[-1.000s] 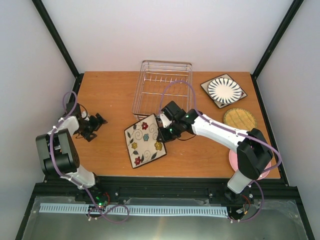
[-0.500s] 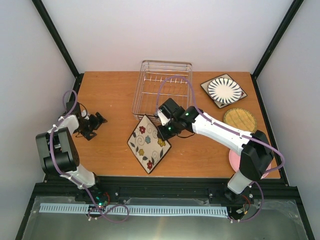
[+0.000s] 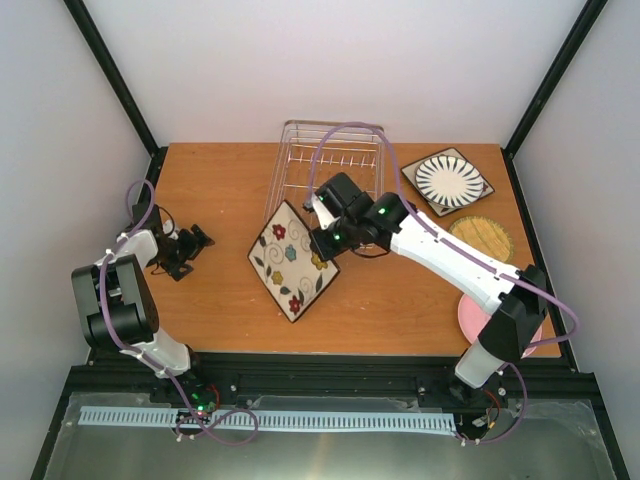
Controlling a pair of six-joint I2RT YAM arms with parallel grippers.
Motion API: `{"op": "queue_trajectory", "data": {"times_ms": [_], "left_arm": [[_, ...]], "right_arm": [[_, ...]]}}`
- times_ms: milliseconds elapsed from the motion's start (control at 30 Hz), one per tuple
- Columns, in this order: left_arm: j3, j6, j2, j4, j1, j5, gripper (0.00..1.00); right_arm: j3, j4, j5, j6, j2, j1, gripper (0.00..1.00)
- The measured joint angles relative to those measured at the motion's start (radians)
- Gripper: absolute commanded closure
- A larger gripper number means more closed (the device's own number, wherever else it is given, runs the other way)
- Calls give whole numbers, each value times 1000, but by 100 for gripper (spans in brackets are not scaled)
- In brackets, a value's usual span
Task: Load the plates into the dish rack
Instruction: Pick up the plate at the center of the board, then adjust the dish rack at the center of the board.
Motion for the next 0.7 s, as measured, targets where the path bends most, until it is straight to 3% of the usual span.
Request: {"op": "queue_trajectory", "data": {"times_ms": [400,700], "left_arm": [[19,46,0,15,-20,8,0],[216,71,6,26,-239,-16,0]], "right_arm": [[343,-141,128,-3,19,-4,97],[585,-233,232,8,132,-139,97]]}}
